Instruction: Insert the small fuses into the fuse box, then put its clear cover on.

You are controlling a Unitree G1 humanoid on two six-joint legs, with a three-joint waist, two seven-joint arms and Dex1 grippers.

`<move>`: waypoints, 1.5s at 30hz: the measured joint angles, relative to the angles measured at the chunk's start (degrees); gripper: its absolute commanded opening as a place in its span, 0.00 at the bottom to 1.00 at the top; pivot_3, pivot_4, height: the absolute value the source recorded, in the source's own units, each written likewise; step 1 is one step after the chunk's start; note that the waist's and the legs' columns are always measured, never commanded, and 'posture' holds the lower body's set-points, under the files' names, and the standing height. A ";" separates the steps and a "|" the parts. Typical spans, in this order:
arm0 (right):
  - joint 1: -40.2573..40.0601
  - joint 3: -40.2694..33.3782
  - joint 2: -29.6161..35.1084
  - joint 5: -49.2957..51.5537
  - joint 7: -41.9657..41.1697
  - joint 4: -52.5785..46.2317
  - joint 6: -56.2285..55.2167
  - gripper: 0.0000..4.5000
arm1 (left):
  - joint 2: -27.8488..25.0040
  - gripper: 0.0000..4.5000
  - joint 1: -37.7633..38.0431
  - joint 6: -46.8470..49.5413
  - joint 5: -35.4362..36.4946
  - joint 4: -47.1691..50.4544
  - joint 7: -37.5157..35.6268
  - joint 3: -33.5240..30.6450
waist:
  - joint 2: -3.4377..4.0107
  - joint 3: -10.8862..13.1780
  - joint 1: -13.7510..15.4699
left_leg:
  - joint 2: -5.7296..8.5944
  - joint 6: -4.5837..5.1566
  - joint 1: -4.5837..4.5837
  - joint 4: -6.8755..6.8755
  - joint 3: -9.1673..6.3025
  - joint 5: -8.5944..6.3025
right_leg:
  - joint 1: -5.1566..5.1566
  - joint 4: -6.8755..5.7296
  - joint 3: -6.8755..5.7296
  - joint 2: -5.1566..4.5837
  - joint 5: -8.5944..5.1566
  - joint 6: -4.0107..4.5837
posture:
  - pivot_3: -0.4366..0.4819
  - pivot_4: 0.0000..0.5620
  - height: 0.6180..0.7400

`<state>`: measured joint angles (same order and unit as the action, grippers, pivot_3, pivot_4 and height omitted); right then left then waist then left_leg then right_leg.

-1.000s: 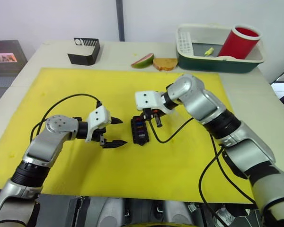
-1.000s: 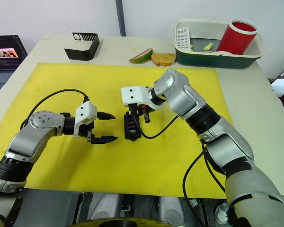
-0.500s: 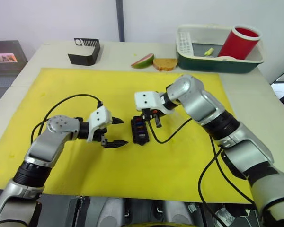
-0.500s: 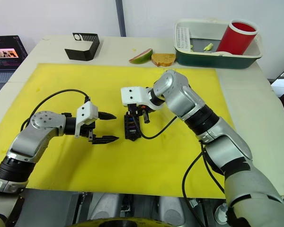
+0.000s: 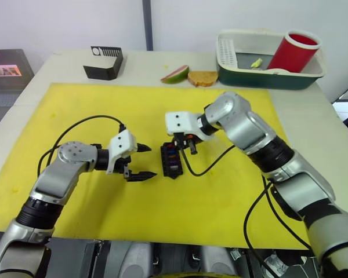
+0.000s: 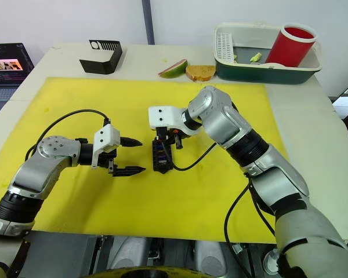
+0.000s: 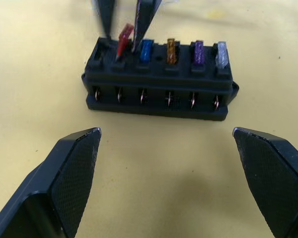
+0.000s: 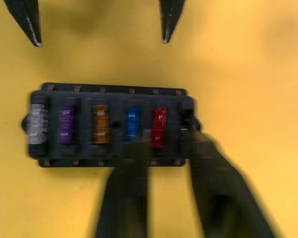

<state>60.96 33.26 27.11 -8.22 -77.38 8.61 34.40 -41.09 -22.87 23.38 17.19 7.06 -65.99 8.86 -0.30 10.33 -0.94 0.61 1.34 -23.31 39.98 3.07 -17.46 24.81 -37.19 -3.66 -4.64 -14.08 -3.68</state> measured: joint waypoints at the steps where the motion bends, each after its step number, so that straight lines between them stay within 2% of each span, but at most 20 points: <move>1: 0.00 -0.07 0.00 0.00 0.00 -0.01 0.09 0.42 | 0.00 1.00 -0.01 0.00 -0.08 -0.02 0.00 0.00 | 0.00 0.00 0.00 | 0.00 0.00 0.00 0.00 0.00 0.00 | 0.00 0.00 0.00 0.00 0.00 0.00 | 0.48 0.27 1.00; 18: 0.49 -0.65 0.60 3.66 -2.46 -0.48 1.94 0.42 | 0.09 1.00 -0.99 -0.23 -0.48 -1.48 -0.02 -0.01 | 0.00 0.00 0.05 | 0.00 0.02 -0.06 0.00 0.01 -0.01 | 0.06 0.01 -0.01 0.00 0.00 0.00 | 0.48 0.27 1.00; 27: 0.74 -3.71 2.49 7.41 -2.97 -2.42 2.93 0.42 | 0.12 1.00 -2.04 -1.33 -0.74 -2.50 -0.04 0.00 | 0.00 0.01 0.13 | 0.00 0.02 -0.08 0.00 0.01 -0.01 | 0.07 0.01 -0.01 0.00 0.00 0.00 | 0.48 0.27 1.00; 30: -1.22 -6.51 3.30 9.82 -2.86 -4.69 2.50 0.20 | 0.12 1.00 -2.08 -1.37 -0.73 -2.54 -0.07 -0.01 | 0.00 0.01 0.16 | 0.00 0.05 -0.08 0.01 0.00 -0.03 | 0.06 0.01 -0.01 0.00 0.00 0.00 | 0.48 0.27 1.00; 32: -3.36 -7.60 3.27 11.25 -2.22 -5.64 1.81 0.00 | 0.11 1.00 -2.08 -1.36 -0.72 -2.55 -0.08 -0.02 | 0.00 0.01 0.17 | 0.00 0.04 -0.08 0.01 0.01 -0.02 | 0.07 0.01 -0.01 0.00 0.00 0.00 | 0.48 0.27 1.00; 36: -8.84 -11.00 2.24 15.76 -0.24 -8.30 2.14 0.00 | 0.15 1.00 -2.13 -1.05 -0.30 -2.51 -0.05 -0.09 | 0.00 0.01 0.18 | 0.00 0.04 -0.08 0.01 0.01 -0.02 | 0.07 0.01 0.00 0.00 0.00 -0.01 | 0.48 0.27 1.00; 45: -12.63 -11.67 0.39 16.83 5.99 -7.07 0.80 0.00 | 0.25 1.00 -2.71 -0.89 -0.25 -2.53 -0.22 -0.09 | 0.00 0.01 0.15 | 0.00 0.03 -0.08 0.02 0.01 -0.02 | 0.07 0.00 0.00 0.00 0.00 -0.01 | 0.48 0.27 1.00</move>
<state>48.33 21.59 27.50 8.61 -71.39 1.54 35.19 -40.84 -25.59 22.49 16.93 4.53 -66.21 8.77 -0.30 10.34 -0.79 0.61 1.37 -23.39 40.00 3.08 -17.48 24.87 -37.19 -3.66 -4.65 -14.08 -3.69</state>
